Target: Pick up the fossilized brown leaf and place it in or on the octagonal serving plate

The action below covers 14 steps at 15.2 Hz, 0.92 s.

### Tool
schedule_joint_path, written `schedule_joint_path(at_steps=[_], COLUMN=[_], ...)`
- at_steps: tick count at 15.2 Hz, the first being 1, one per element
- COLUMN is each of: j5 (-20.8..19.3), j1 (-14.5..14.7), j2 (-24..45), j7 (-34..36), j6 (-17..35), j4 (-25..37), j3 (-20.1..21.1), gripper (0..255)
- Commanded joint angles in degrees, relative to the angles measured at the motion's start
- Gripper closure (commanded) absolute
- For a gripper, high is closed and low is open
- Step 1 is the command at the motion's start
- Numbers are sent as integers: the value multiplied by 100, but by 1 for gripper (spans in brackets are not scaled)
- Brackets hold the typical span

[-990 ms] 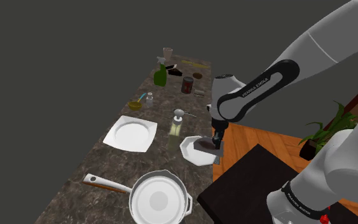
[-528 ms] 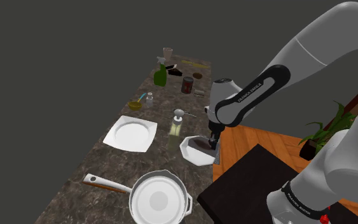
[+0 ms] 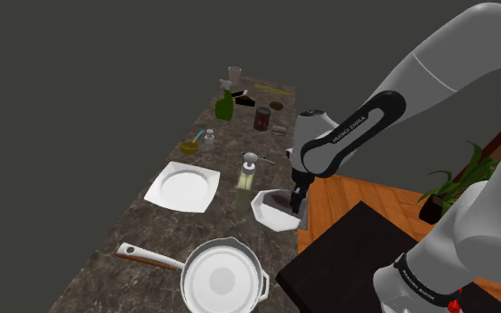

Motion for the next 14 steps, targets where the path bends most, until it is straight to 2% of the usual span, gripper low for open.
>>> schedule_joint_path(at_steps=[1, 2, 6, 14], j5=[0, 0, 2, 2], j1=[0, 0, 2, 2], j2=[0, 3, -642, -642], j7=[0, 0, 0, 0], j6=[0, 0, -872, -872], j4=[0, 3, 231, 231], j3=[0, 0, 2, 2], gripper=[0, 0, 0, 0])
